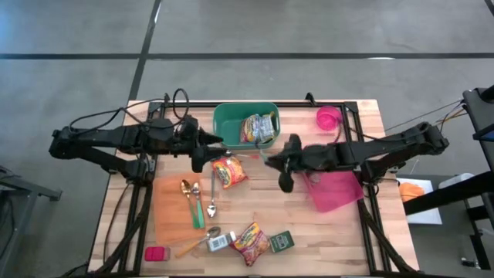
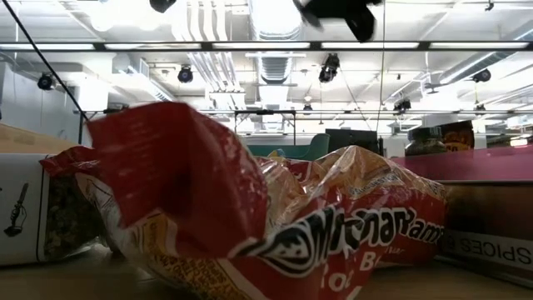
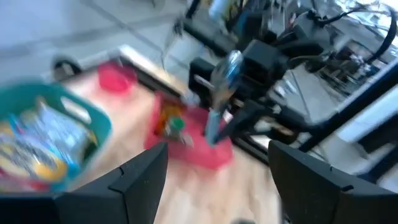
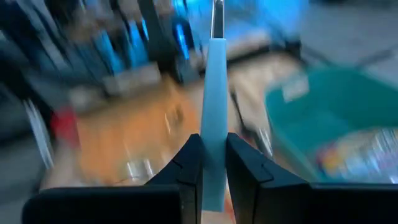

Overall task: Pick & Place Food Item
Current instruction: Put the light blue spoon into the orange bin

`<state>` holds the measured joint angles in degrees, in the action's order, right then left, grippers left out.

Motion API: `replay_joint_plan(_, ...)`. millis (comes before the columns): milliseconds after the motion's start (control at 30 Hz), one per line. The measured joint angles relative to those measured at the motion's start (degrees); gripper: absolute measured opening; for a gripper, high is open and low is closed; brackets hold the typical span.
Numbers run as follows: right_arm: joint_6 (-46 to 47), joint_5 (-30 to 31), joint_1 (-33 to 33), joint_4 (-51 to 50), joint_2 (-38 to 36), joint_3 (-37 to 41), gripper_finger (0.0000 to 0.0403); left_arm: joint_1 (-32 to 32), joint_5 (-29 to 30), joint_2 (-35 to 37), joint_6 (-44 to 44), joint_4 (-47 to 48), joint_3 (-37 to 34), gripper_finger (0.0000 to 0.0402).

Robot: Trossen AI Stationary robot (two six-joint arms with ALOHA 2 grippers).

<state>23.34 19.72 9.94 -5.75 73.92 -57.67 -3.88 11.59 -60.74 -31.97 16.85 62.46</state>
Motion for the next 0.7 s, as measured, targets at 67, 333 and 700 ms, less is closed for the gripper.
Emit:
replay_joint_plan(67, -0.38, 0.02, -0.77, 7.31, -0.32, 0.00, 0.0036, -0.89, 3.21, -0.70, 2.74, -1.35, 0.02, 0.0278)
replay_joint_plan(333, -1.25, -0.03, -3.25, 25.17, 2.41, -0.02, 0.0036, -2.08, 5.79, -7.25, 9.25, -16.33, 0.02, 0.0278)
replay_joint_plan(700, -1.35, -4.10, -2.98, 25.63, 6.92, -3.63, 0.0036, -1.90, 5.36, -11.11, 10.74, -24.45, -0.02, 0.0278)
